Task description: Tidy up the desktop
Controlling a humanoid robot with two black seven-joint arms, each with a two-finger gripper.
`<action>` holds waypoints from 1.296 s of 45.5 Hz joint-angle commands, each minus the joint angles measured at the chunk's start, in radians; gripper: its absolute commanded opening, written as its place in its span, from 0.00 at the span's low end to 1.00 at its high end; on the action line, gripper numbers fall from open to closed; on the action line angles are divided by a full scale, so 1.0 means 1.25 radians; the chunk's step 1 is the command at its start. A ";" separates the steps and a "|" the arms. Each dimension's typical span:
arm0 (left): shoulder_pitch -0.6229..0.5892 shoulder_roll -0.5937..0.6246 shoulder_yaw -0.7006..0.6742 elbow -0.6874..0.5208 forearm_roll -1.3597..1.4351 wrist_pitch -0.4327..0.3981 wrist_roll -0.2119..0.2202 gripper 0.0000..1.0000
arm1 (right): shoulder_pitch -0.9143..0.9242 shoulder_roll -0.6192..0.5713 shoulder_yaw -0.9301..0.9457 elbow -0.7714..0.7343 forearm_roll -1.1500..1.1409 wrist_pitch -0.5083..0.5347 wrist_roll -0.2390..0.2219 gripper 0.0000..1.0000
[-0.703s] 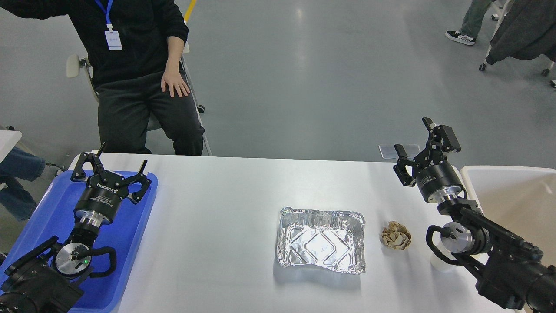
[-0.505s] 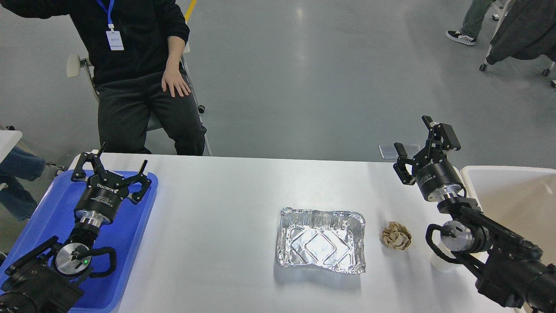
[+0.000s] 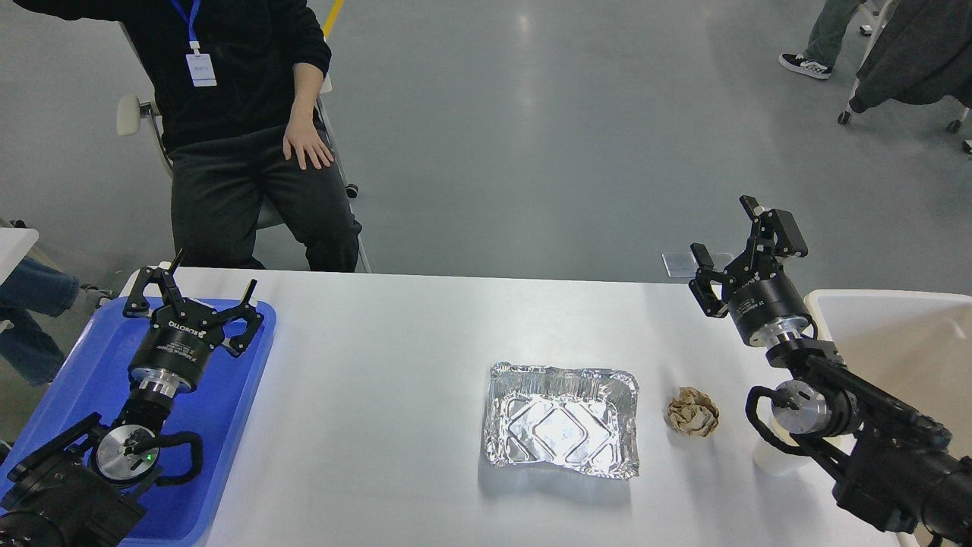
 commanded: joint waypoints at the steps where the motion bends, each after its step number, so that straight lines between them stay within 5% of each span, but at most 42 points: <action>1: 0.000 0.000 0.000 0.000 0.000 0.000 0.000 0.99 | 0.011 0.001 0.000 0.000 0.000 0.000 0.000 1.00; 59: 0.000 0.000 0.000 0.000 0.000 0.000 0.000 0.99 | 0.014 -0.052 -0.028 0.054 -0.001 0.006 0.002 1.00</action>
